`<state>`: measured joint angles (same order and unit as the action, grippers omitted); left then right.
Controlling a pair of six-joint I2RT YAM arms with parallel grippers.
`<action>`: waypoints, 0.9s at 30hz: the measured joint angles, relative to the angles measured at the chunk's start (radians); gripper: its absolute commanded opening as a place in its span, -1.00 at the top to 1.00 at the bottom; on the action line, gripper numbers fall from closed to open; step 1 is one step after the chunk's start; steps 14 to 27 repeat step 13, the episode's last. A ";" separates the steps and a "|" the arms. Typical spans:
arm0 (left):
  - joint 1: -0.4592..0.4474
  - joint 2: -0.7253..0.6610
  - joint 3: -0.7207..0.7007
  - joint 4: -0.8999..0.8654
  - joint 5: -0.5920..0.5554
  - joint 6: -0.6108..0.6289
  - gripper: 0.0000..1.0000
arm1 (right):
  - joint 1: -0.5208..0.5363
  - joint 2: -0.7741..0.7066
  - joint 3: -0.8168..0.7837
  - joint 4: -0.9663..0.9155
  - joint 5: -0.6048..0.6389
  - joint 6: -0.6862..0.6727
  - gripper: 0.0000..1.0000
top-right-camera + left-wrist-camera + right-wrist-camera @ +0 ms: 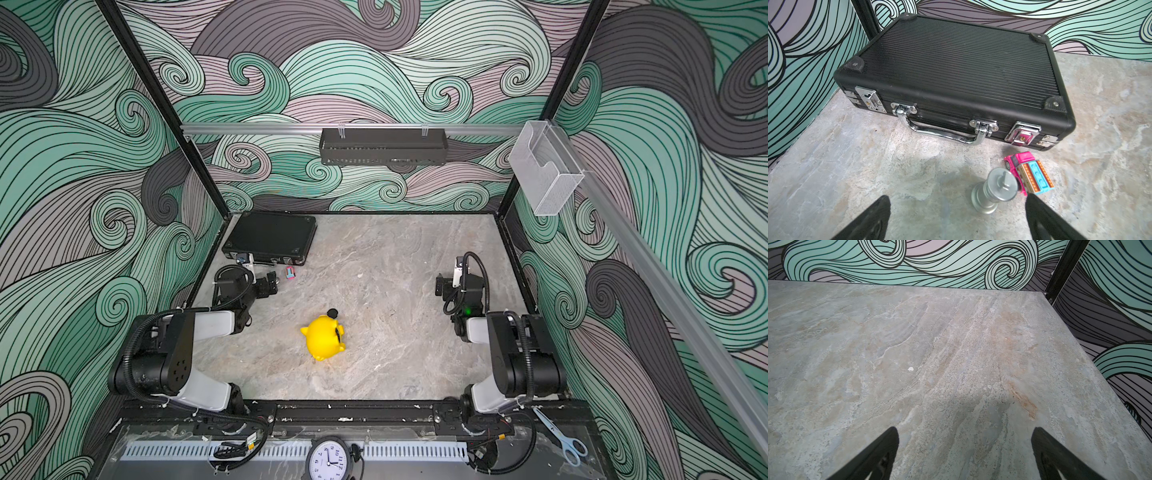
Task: Open piggy banks
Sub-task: Reset both arms
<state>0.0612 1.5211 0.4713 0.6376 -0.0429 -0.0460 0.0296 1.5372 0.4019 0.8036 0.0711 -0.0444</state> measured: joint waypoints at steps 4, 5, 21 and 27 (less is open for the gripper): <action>0.000 0.000 0.000 0.000 0.002 0.000 -0.98 | 0.000 0.000 0.000 -0.001 -0.001 0.000 -0.99; 0.000 0.000 0.000 0.000 0.002 0.000 -0.98 | 0.000 0.000 0.000 -0.002 -0.001 0.000 -0.99; 0.000 0.000 0.000 0.000 0.002 0.000 -0.97 | 0.000 0.000 0.010 -0.011 -0.001 0.000 -0.99; 0.000 0.000 0.000 0.000 0.002 0.000 -0.97 | 0.000 0.000 0.010 -0.011 -0.001 0.000 -0.99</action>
